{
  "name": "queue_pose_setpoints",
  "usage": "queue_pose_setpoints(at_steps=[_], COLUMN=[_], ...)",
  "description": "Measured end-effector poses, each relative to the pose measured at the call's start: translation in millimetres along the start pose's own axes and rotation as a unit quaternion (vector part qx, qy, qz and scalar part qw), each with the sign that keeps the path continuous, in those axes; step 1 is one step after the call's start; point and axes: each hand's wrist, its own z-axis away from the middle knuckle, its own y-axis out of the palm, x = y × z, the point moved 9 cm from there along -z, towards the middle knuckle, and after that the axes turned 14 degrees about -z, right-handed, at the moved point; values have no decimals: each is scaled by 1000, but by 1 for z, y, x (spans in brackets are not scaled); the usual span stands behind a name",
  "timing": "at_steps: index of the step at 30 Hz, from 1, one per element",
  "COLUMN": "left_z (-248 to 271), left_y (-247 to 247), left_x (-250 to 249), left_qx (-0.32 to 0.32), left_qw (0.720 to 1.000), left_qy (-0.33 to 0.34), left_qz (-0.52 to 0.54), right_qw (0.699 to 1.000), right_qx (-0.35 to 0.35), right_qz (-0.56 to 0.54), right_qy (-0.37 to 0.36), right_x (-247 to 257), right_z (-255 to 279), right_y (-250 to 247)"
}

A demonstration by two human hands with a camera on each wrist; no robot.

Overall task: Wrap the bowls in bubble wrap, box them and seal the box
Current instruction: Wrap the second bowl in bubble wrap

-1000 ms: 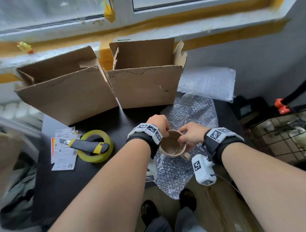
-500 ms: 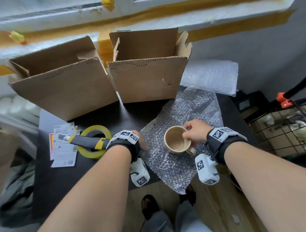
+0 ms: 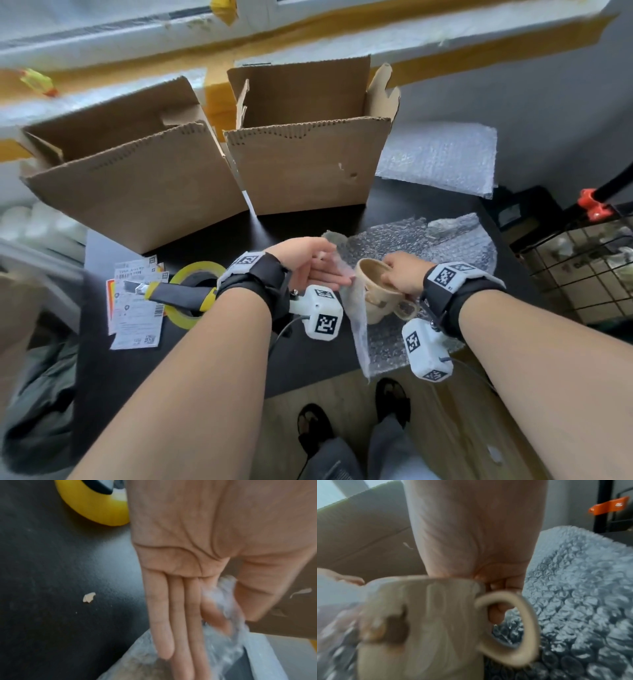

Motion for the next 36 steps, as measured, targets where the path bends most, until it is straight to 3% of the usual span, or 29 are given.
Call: queue_pose_setpoints(at_steps=[2,5,10,13,17,18,21,24,26,28,31,36], left_z=[0,-5,-11,-15,-19,-20,-17,-18,-16,-7,5,0], left_y=[7,15,32,36,34,32,25,26,25,23,26,35], left_x=[-8,-17,-40,-52,-54,-55,-68,-68,-67,-77,-91,-84], left_qx=[24,26,-64,-130,-129,-133,-180,-171,-161,-191,-199,-148], left_qw=[999,987,941,897,879,865,786,711,687,692,722,788], left_qy=[42,92,135,160,158,161,182,150,132,164,230,216], left_qz=[-18,-125,-305,-390,-431,-456,-562,-666,-696,-677,-622,-557], right_qw=[999,996,989,967,948,946,957,982,987,990,992,989], right_qx=[-26,-42,-86,-43,53,75,114,57,19,23,41,78], right_qz=[-22,-62,-110,-241,-308,-311,-265,-179,-157,-135,-104,-90], right_qy=[15,38,53,65,57,51,15,-13,-29,-42,-65,-88], right_x=[-8,-20,-34,-37,-27,-24,-14,-10,-8,-3,8,26], right_z=[-3,-4,-2,1,4,4,4,4,0,-3,-10,-10], right_y=[-6,-9,-27,-27,-13,-9,-7,-22,-28,-27,-23,-17])
